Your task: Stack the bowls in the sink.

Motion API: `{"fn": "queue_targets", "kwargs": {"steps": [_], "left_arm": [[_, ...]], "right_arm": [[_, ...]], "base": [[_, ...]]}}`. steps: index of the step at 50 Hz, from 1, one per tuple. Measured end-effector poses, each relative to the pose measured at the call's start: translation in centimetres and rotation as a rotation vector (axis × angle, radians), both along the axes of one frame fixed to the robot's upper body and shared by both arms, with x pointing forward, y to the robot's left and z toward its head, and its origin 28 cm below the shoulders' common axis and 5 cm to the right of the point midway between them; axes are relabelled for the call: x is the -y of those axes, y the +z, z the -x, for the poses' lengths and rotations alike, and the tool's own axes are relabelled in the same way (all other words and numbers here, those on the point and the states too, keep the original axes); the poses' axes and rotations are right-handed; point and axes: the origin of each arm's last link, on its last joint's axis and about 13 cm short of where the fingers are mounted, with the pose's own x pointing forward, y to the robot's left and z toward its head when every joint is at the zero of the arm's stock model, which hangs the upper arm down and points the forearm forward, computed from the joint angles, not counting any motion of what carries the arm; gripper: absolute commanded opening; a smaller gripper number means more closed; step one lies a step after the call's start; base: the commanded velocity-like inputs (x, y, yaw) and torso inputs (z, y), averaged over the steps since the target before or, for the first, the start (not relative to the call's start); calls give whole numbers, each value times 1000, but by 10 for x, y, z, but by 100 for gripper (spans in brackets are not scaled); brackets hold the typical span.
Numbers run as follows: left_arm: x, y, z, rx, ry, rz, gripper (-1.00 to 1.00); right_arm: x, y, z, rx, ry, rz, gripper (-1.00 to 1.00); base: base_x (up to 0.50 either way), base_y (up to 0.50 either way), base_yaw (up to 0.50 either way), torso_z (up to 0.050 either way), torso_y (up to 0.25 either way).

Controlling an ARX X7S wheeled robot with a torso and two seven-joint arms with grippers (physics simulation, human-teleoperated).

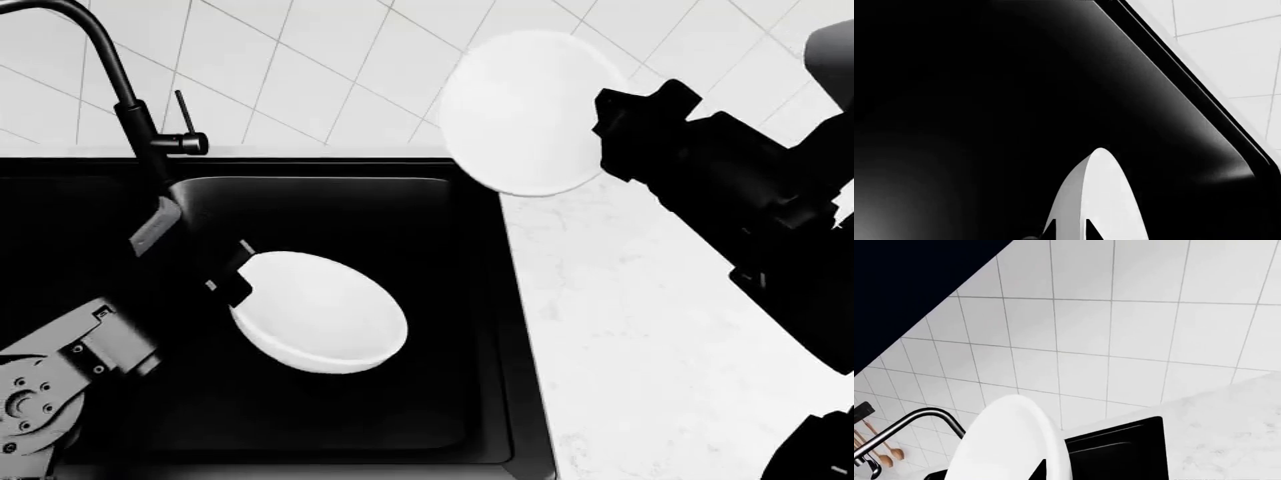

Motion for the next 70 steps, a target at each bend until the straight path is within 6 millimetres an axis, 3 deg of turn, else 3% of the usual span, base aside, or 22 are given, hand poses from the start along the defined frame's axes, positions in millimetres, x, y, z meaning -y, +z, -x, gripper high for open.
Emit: {"fn": "queue_targets", "kwargs": {"steps": [33, 50, 70], "left_arm": [[8, -14, -29, -35, -10, -47, -100], [16, -15, -37, -40, -40, -81, -100], [23, -29, -41, -76, -73, -121, -100]], "right_arm": [[0, 1, 5, 0, 1, 2, -100], [4, 0, 8, -2, -3, -3, -100], [5, -2, 8, -6, -7, -6, -100]], "base": [[0, 0, 0, 0, 1], [0, 0, 0, 1, 1], [0, 0, 0, 0, 1]]}}
